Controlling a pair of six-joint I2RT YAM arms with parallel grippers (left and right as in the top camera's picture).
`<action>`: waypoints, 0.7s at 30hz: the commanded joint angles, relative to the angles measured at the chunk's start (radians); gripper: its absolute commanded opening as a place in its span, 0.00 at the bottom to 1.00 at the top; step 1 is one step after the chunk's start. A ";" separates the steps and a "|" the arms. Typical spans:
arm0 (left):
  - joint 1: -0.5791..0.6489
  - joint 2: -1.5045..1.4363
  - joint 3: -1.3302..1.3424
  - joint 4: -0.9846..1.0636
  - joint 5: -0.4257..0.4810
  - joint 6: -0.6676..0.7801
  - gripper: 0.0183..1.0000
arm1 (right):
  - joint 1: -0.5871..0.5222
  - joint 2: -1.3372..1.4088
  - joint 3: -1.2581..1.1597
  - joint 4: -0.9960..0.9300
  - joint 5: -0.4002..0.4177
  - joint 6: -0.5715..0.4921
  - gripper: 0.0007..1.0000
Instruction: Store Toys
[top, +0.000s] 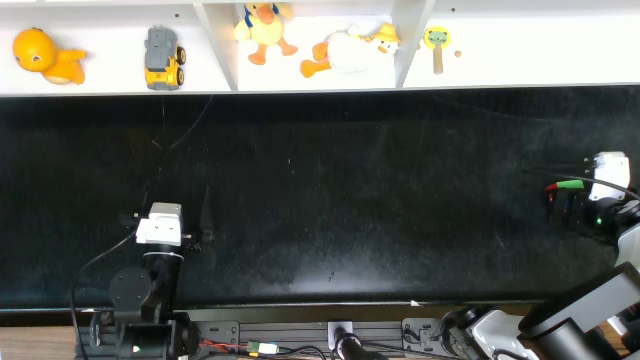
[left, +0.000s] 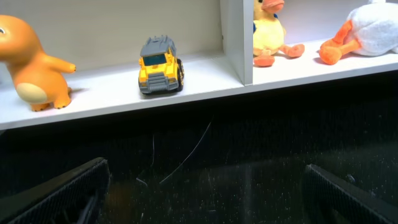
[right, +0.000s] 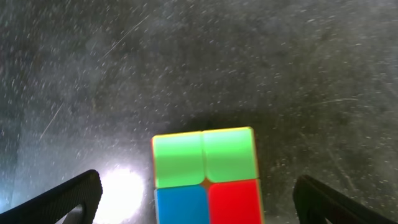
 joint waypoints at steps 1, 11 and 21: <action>-0.006 -0.012 -0.001 -0.005 -0.008 -0.011 1.00 | 0.005 0.009 0.031 -0.017 0.024 0.050 1.00; -0.006 -0.012 -0.001 -0.005 -0.008 -0.011 1.00 | 0.006 0.040 0.031 -0.028 0.043 0.046 1.00; -0.006 -0.012 -0.001 -0.005 -0.008 -0.011 1.00 | 0.023 0.044 0.031 -0.021 0.044 0.046 0.96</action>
